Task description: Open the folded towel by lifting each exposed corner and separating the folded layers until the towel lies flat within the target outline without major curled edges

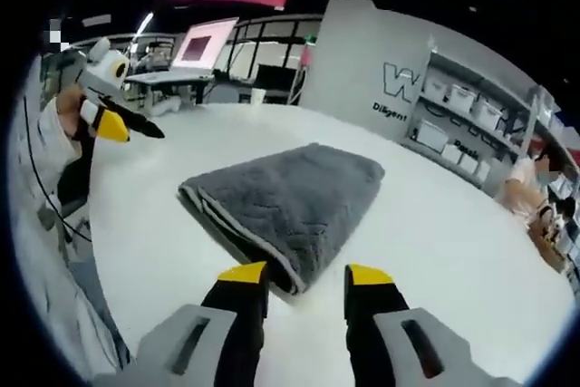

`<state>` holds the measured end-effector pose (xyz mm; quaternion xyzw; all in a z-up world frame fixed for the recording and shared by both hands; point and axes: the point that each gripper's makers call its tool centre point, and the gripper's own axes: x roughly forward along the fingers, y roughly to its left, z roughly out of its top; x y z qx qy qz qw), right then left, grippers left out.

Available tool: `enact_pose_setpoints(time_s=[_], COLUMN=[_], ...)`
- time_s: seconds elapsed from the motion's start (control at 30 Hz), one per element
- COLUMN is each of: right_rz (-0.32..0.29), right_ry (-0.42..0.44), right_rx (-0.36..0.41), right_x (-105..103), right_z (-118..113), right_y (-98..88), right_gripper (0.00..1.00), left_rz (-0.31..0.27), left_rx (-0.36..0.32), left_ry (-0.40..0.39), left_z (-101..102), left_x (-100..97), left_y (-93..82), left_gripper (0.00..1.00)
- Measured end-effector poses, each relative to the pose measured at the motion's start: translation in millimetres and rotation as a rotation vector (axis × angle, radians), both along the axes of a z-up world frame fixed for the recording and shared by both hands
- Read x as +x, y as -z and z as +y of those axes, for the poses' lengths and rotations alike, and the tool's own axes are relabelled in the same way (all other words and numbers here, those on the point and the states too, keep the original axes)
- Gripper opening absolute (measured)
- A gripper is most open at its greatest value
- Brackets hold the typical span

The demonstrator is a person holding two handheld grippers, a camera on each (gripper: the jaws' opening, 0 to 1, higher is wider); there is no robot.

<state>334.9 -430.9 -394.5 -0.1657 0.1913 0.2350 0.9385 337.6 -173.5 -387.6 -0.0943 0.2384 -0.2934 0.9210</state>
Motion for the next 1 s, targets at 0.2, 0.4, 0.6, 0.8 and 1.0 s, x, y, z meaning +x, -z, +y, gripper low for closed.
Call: enact_pose_setpoints(time_s=[0.2,0.4,0.6,0.8,1.0], right_rz=[0.033,0.067,0.091,0.072,0.035], right_ry=[0.079,0.117,0.117,0.082,-0.006], right_rx=[-0.009,-0.022,-0.045,-0.024,-0.015], right_x=[-5,-11,-17,-18,-12], right_z=[-20,-32,-35,-20,7], right_y=[-0.2,5.3,10.1,1.5,-8.2], right_gripper=[0.73,0.95,0.99,0.99,0.80], left_rz=[0.001,0.003,-0.010,-0.038,-0.035], left_rx=[0.009,0.019,0.028,0.019,0.014], left_ry=[0.010,0.015,0.028,0.049,0.041], left_z=[-4,-5,-6,-8,-1], left_x=[1.2,1.0,0.2,-2.7,-3.9], left_y=[0.4,1.5,1.5,-2.1,-0.8], left_gripper=[0.97,0.97,0.99,0.99,0.99])
